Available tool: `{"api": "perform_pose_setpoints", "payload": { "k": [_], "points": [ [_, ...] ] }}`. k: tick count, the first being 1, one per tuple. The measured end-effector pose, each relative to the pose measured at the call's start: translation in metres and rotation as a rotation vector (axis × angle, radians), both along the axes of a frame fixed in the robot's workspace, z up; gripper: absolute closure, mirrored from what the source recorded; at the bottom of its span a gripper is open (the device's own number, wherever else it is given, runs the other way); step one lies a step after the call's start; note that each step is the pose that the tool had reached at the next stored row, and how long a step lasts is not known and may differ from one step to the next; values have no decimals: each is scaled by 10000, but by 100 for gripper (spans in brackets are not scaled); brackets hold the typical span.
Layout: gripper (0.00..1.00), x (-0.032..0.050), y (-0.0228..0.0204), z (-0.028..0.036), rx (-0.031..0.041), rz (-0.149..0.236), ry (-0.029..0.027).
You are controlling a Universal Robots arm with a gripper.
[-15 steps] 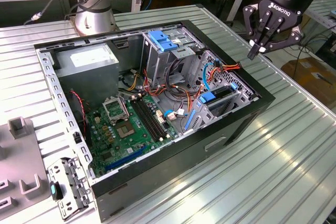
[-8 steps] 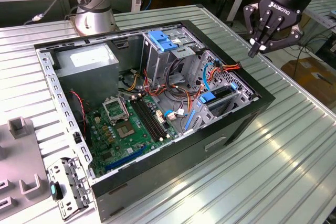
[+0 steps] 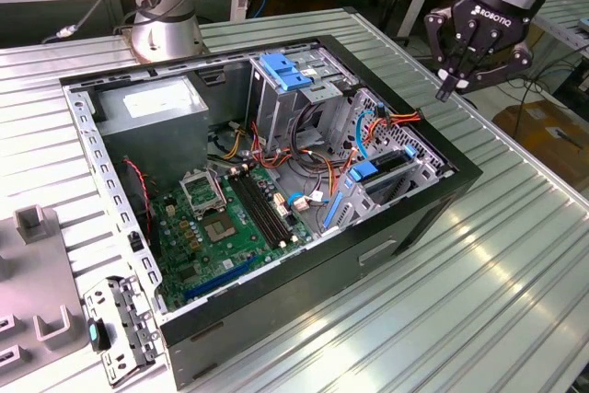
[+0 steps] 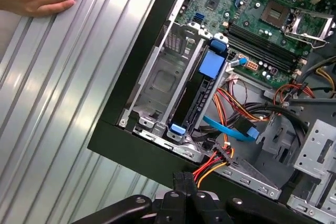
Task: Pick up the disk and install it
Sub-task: 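Insert the first disk wire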
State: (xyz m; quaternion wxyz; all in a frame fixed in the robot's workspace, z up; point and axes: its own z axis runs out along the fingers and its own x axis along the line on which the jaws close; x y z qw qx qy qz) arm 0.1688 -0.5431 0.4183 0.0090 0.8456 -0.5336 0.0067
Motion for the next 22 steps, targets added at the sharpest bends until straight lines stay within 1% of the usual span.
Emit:
{"api": "perform_pose_setpoints", "payload": {
  "k": [1,4,5,8,11,15,22],
  "points": [
    [89,1,0,0,-7,22,0],
    [89,10,3,-4,-11,394,0],
    [82,11,3,-12,-9,697,-1],
    [82,13,2,-41,-11,1467,-1],
    [82,15,8,-92,-14,1935,-1],
    [82,17,37,-177,-11,2267,-1],
    [82,30,41,-316,-21,2639,0]
  ]
}}
